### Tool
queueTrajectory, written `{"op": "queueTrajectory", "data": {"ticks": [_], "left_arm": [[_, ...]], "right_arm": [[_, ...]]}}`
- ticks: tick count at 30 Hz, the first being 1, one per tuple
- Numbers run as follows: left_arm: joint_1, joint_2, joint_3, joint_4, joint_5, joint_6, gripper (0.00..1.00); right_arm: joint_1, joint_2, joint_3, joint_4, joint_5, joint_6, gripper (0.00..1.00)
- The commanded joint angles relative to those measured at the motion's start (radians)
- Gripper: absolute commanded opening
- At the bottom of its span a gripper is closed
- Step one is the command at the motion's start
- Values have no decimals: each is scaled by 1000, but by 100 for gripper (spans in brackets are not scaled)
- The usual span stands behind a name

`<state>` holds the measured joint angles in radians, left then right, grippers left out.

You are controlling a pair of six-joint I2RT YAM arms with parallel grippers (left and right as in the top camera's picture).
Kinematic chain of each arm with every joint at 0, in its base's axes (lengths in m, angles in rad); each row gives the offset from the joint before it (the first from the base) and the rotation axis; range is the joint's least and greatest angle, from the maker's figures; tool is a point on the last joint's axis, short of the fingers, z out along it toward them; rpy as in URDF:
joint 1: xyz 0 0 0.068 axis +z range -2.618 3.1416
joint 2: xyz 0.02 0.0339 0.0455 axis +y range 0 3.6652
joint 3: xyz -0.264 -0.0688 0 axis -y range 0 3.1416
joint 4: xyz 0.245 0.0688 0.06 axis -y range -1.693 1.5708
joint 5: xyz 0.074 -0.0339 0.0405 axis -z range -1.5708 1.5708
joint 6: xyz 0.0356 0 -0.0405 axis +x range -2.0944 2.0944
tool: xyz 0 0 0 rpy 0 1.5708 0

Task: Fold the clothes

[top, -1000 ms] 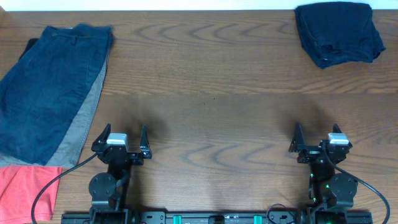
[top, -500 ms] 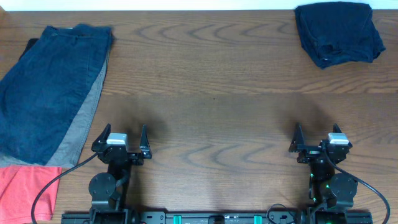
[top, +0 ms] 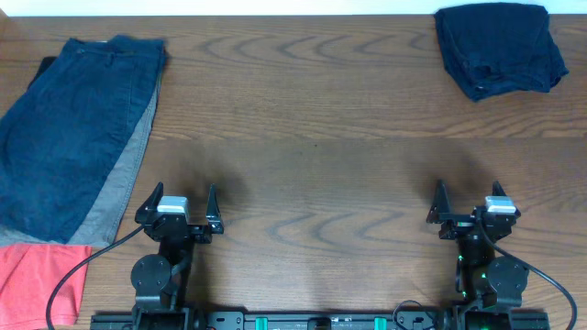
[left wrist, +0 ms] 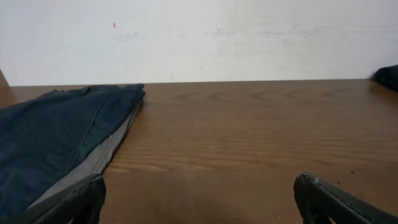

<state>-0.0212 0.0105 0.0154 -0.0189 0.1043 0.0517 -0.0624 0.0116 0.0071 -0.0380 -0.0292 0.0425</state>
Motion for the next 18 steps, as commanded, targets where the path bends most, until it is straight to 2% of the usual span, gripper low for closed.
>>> {"op": "queueTrajectory", "data": {"ticks": [1, 10, 15, 18], "left_arm": [[4, -6, -11, -41, 15, -8, 98], [4, -6, -11, -39, 15, -8, 98], [4, -6, -6, -19, 19, -31, 98], [4, 5, 27, -37, 19, -31, 98]], "right_arm": [[17, -6, -2, 13, 3, 13, 99], [17, -7, -2, 6, 32, 9, 99], [17, -6, -1, 111, -95, 9, 99], [17, 0, 18, 108, -127, 9, 99]]}}
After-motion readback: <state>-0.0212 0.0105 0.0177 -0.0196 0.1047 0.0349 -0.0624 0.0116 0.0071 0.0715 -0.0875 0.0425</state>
